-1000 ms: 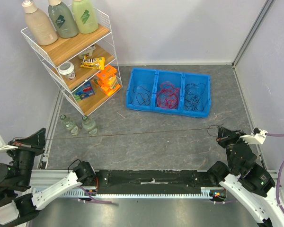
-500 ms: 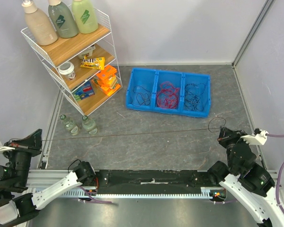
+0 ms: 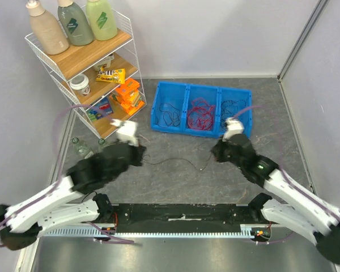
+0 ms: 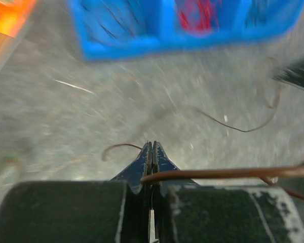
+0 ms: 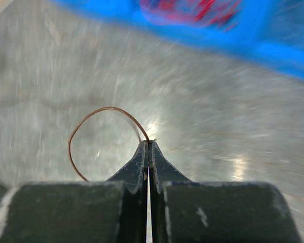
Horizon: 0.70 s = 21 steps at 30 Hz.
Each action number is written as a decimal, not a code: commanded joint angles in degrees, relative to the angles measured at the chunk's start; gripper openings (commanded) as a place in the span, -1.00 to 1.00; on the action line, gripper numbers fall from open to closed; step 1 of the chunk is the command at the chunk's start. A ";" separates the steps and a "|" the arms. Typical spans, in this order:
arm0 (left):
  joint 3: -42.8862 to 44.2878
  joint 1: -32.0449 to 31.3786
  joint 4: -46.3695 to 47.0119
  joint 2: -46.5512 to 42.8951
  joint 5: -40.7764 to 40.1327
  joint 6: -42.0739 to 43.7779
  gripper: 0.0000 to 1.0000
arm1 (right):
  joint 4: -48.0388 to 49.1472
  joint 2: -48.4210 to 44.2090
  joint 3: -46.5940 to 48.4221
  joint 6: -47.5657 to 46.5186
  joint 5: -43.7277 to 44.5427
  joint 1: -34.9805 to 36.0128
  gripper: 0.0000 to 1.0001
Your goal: Untangle the cables
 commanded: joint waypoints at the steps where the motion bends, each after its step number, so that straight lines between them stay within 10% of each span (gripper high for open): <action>1: -4.48 -0.06 16.13 15.31 24.63 0.23 -0.96 | 12.76 17.19 0.50 -5.56 -27.68 1.81 -1.00; 15: -12.04 -0.06 35.40 32.47 42.06 -6.37 -0.79 | 30.18 25.56 -7.76 2.97 -32.18 4.45 -1.00; 21: -11.78 -0.23 34.00 32.40 41.72 -5.84 -0.09 | 26.32 24.16 -8.11 2.09 -26.20 4.36 -1.00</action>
